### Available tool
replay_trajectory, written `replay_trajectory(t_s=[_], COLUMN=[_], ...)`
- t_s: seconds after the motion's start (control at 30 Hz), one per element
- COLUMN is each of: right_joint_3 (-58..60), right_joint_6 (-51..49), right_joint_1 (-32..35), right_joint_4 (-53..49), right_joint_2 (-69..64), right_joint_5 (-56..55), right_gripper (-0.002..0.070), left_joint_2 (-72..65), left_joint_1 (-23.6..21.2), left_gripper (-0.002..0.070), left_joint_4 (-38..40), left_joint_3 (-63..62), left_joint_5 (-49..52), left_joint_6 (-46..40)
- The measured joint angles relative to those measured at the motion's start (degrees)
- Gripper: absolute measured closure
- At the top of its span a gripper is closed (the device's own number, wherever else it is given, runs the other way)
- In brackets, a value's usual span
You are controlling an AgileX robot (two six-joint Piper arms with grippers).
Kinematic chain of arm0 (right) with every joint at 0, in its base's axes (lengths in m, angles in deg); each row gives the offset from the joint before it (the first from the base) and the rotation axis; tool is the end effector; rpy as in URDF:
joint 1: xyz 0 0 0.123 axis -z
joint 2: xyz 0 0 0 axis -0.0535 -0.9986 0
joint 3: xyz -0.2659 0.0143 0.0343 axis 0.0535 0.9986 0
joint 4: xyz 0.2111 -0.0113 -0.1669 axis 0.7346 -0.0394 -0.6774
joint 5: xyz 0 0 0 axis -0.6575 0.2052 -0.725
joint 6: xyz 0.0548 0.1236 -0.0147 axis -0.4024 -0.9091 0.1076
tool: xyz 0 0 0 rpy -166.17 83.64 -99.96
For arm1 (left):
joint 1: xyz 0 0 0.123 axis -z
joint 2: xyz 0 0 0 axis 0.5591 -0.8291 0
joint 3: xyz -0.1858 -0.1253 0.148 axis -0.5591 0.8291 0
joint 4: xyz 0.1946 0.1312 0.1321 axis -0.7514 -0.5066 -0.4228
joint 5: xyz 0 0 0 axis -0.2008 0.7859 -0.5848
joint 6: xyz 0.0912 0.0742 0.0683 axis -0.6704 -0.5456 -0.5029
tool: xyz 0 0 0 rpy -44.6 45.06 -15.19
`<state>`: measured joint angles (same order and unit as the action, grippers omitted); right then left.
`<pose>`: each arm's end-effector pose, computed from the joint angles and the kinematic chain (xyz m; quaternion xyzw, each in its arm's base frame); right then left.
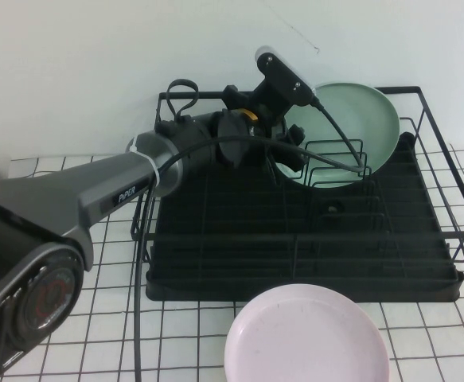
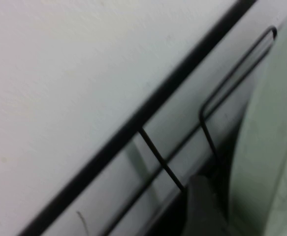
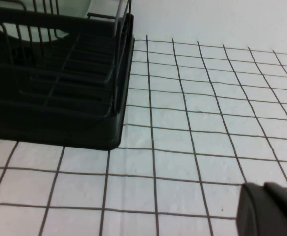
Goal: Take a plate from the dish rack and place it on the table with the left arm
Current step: Grasp the plate from the shelf, then place the plate from the table
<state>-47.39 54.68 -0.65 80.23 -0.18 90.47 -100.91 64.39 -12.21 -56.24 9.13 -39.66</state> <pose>0.1309 -0.0055 0.1638 -0.0483 0.7936 -0.0623 0.6033 0.4937 -0.2925 0.1938 0.3520 0.7486 -0.0621 0.5585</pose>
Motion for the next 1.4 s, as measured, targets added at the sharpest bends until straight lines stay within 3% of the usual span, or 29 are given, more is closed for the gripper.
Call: replay_trajectory(t_s=[0.07, 0.23, 0.3, 1.03, 1.4], right_joint_3=[0.0, 0.0, 0.0, 0.0, 0.0], right_joint_6=[0.0, 0.0, 0.0, 0.0, 0.0], right_joint_1=[0.0, 0.0, 0.0, 0.0, 0.0], right_joint_4=[0.0, 0.0, 0.0, 0.0, 0.0], right_joint_2=[0.0, 0.0, 0.0, 0.0, 0.0], right_joint_5=[0.0, 0.0, 0.0, 0.0, 0.0], right_gripper=[0.0679, 0.0679, 0.0679, 0.0679, 0.0679], left_joint_2=[0.0, 0.0, 0.0, 12.28, 24.73], left_joint_1=[0.0, 0.0, 0.0, 0.0, 0.0], left_gripper=[0.0328, 0.0598, 0.0636, 0.0656, 0.0671], left_joint_4=[-0.12, -0.61, -0.72, -2.08, -2.05], left_joint_3=[0.0, 0.0, 0.0, 0.0, 0.0], left_joint_5=[-1.34, -2.23, -2.69, 4.12, 17.67], left_joint_6=[0.0, 0.0, 0.0, -0.32, 0.94])
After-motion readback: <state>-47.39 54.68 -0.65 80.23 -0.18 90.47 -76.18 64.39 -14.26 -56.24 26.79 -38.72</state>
